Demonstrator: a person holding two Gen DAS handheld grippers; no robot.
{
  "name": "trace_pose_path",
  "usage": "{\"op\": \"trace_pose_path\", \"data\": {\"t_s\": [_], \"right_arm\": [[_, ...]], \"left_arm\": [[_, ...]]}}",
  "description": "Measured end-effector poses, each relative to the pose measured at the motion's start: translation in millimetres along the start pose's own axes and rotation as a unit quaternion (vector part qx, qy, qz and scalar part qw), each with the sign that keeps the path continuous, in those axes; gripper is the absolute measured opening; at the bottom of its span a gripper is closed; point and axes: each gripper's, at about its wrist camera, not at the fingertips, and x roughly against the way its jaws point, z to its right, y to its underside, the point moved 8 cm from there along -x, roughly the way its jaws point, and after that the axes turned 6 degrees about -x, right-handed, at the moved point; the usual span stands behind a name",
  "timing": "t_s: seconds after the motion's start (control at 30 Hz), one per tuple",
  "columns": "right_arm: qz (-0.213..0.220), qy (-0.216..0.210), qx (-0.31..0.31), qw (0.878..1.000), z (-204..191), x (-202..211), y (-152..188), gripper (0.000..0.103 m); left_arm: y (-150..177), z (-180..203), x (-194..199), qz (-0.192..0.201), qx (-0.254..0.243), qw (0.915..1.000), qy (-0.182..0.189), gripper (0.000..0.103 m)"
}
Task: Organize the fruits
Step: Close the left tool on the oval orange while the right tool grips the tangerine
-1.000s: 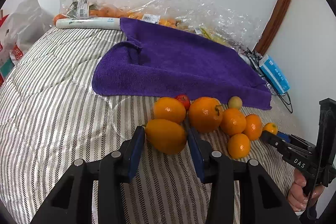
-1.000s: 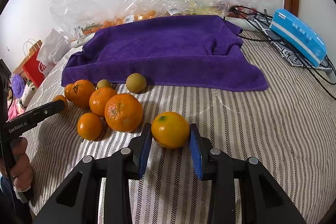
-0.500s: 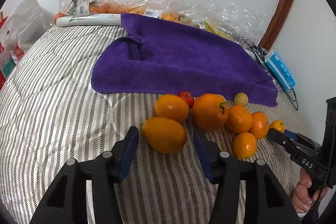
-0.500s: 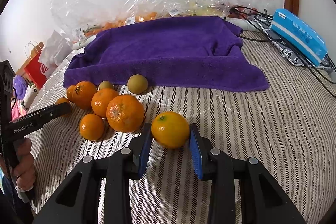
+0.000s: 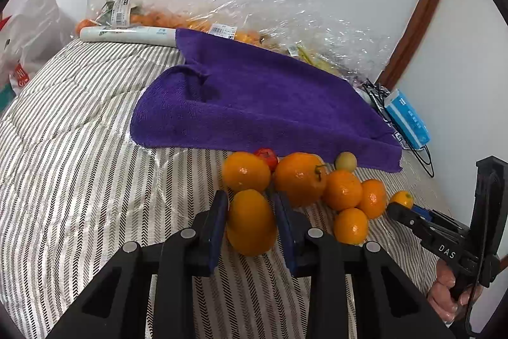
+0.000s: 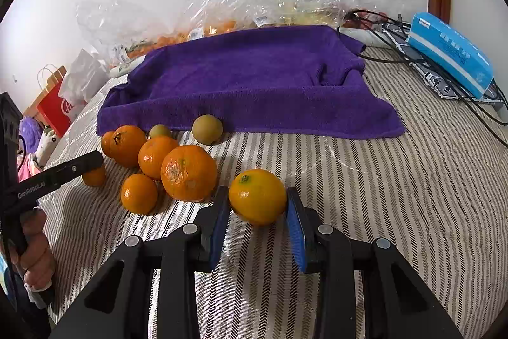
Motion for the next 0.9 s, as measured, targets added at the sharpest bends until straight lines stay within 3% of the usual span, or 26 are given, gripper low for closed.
{"op": "trace_pose_path", "data": {"t_s": [0.1,0.17,0.3,0.9], "right_arm": [[0.0,0.004,0.0,1.0,0.5,0.3,0.8,0.035],[-0.001,0.006,0.001,1.0,0.4,0.5,1.3,0.035],[-0.002,0.006,0.001,1.0,0.7,-0.1,1.3,0.035],[0.015,-0.01,-0.009,1.0,1.3,7.6,-2.3,0.035]], "left_arm": [[2.4,-1.2,-0.3,-0.005,0.006,1.0,-0.001,0.032],[8.7,-0.8,-5.1,-0.029,0.001,0.9995,-0.012,0.032],[9.3,-0.1,-4.4,-0.028,-0.003,0.9994,-0.019,0.031],[2.2,11.6,14.1,0.02,-0.009,0.9997,0.011,0.031]]}}
